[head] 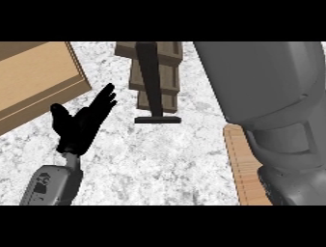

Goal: Pick the bell pepper from the cutting board and place it in the tiered basket

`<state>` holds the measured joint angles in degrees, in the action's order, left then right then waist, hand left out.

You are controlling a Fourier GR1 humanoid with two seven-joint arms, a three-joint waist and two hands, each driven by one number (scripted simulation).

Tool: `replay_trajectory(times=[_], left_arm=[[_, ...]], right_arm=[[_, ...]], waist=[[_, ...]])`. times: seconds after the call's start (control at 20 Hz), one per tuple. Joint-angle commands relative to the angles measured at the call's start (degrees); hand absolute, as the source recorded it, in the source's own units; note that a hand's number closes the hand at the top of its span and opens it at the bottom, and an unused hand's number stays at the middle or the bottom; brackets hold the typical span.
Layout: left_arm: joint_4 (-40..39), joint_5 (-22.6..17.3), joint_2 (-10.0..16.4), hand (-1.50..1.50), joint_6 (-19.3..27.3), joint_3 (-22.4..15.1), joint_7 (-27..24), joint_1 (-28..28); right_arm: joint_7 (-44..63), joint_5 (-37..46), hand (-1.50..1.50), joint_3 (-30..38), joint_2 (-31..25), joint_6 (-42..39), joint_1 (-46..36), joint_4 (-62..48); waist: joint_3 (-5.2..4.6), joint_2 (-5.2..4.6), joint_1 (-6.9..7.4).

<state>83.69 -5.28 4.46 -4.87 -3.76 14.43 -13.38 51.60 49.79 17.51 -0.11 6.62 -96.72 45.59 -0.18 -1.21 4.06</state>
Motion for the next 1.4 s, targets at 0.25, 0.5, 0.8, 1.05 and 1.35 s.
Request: replay_trajectory(times=[0.25,0.5,0.8,1.05,1.35], left_arm=[[-0.8,1.1,-1.2,0.0,0.0,-1.5,-0.8,1.0],[-1.7,1.7,-1.4,0.0,0.3,-1.6,-0.9,-0.9],[-1.0,1.3,-1.4,0.0,1.9,0.0,0.5,-1.3],[1.2,0.9,-0.3,0.0,1.7,0.5,1.8,1.9],[2.5,-0.2,0.6,0.0,1.2,2.3,-0.9,7.1]], right_arm=[[-14.7,-12.8,-1.5,-1.5,0.1,14.0,-3.4,-14.3],[-19.4,-11.0,-1.5,-2.0,0.1,23.9,-7.3,-17.2],[-13.4,-8.5,-1.5,0.2,-1.3,35.5,-9.3,-19.8],[-4.8,-6.2,-1.5,-0.7,-4.7,33.4,-9.5,-20.1],[-5.1,-11.2,-1.5,-1.5,-9.0,18.8,-0.8,-5.8]], waist=[[-0.06,-0.18,1.63],[-0.1,-0.33,1.16],[0.01,0.33,-1.28],[0.14,1.42,-3.53],[0.39,2.78,-6.49]])
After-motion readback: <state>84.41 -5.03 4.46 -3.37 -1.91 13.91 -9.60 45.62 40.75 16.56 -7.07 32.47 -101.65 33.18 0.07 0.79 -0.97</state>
